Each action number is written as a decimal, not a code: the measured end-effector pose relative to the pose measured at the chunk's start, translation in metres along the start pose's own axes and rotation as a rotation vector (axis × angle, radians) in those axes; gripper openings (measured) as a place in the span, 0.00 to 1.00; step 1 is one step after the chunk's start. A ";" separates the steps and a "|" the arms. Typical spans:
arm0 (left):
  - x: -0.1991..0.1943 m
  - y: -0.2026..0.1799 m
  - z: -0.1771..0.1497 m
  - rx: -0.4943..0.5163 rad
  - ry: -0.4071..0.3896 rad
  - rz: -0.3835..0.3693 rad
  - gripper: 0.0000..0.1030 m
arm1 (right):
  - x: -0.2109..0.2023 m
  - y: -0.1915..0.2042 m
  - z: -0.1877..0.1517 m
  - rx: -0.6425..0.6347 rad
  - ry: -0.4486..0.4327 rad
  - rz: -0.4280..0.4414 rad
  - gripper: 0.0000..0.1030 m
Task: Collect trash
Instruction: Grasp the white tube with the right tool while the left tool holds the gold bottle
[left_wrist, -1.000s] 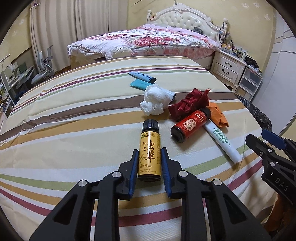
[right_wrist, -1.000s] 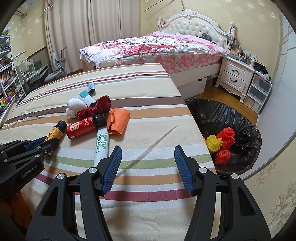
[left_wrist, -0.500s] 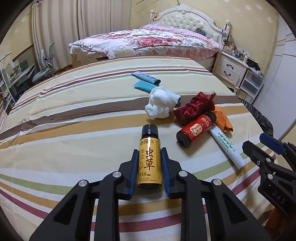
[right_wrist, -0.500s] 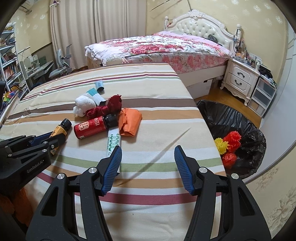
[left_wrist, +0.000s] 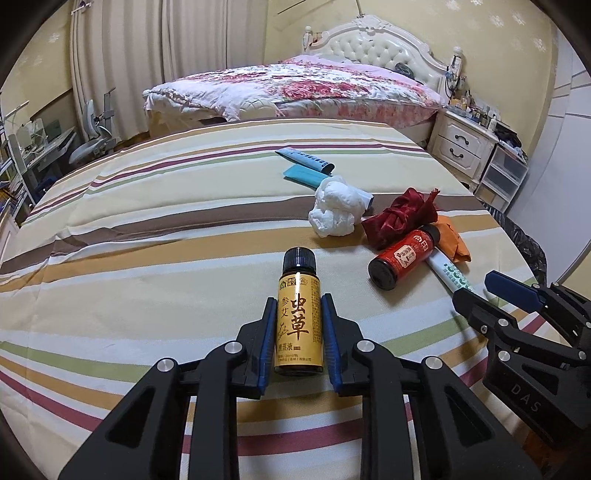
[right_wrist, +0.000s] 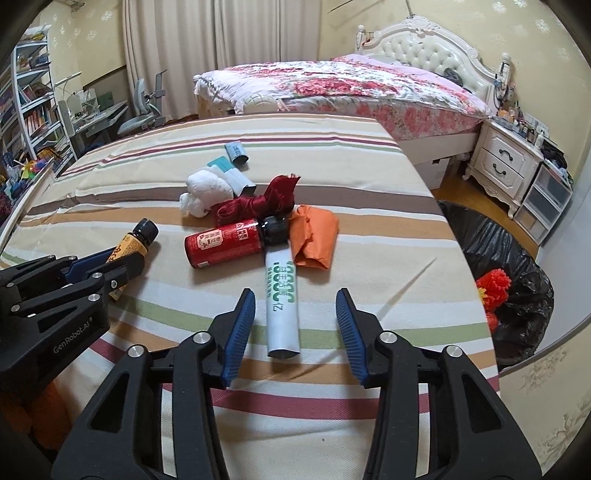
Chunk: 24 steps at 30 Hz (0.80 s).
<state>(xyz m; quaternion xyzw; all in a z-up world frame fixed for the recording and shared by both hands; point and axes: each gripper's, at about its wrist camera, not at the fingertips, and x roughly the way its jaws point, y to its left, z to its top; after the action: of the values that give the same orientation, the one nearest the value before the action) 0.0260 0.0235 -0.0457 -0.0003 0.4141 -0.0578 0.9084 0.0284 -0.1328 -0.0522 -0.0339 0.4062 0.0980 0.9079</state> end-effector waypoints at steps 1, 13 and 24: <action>0.000 0.000 0.000 -0.002 0.000 -0.001 0.24 | 0.002 0.001 0.000 -0.004 0.009 0.002 0.32; -0.005 0.001 -0.001 -0.002 -0.022 -0.005 0.24 | -0.004 0.010 -0.002 -0.041 0.001 -0.013 0.15; -0.016 0.002 -0.002 -0.004 -0.046 -0.007 0.24 | -0.019 0.011 -0.001 -0.056 -0.021 -0.013 0.14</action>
<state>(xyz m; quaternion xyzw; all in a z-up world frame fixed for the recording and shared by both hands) 0.0143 0.0270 -0.0351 -0.0046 0.3933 -0.0603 0.9174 0.0135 -0.1254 -0.0383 -0.0610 0.3934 0.1040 0.9114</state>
